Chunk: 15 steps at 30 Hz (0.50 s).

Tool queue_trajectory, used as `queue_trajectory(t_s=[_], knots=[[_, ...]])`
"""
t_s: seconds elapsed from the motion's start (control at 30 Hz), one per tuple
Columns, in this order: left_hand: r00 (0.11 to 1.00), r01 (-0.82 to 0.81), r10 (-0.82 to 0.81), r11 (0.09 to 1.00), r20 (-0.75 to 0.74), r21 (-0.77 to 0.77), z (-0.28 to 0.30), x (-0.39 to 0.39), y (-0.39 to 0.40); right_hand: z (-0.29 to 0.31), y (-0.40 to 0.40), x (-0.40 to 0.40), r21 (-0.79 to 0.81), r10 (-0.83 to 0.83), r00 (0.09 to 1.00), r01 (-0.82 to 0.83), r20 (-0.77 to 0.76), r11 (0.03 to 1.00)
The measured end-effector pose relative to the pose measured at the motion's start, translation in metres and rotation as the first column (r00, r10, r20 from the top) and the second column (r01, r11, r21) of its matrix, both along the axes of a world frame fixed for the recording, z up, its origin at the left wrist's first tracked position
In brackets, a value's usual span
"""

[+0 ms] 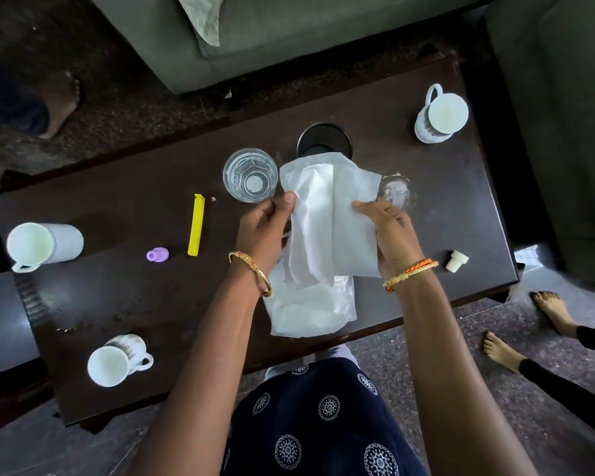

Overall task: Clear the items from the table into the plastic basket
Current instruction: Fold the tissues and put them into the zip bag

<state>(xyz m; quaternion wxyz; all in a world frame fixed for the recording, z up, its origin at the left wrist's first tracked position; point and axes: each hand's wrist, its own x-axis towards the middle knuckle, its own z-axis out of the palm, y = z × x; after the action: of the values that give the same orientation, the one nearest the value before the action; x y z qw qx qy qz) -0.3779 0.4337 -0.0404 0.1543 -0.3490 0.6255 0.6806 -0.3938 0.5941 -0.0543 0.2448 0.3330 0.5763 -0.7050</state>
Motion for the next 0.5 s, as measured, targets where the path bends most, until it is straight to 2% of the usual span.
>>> queue_trajectory(t_s=[0.13, 0.23, 0.4, 0.5], knots=[[0.998, -0.049, 0.044, 0.994, 0.05, 0.097, 0.004, -0.002, 0.0, -0.003, -0.005, 0.0, 0.133, -0.028, 0.992, 0.011, 0.124, 0.991], [0.995, -0.089, 0.085, 0.993, 0.054, 0.073, 0.003, -0.001, 0.001, -0.003, -0.009, 0.002, 0.193, -0.007, 1.0, 0.006, 0.004, 0.981], [0.997, -0.074, 0.072, 0.995, -0.031, -0.063, 0.002, -0.001, 0.008, 0.004, -0.017, 0.008, 0.24, 0.253, 0.947, -0.203, -0.199, 0.949], [0.997, -0.038, 0.029, 0.99, -0.072, -0.134, 0.001, 0.0, 0.01, 0.009, -0.023, 0.011, 0.294, 0.382, 0.891, -0.307, -0.245, 0.905]])
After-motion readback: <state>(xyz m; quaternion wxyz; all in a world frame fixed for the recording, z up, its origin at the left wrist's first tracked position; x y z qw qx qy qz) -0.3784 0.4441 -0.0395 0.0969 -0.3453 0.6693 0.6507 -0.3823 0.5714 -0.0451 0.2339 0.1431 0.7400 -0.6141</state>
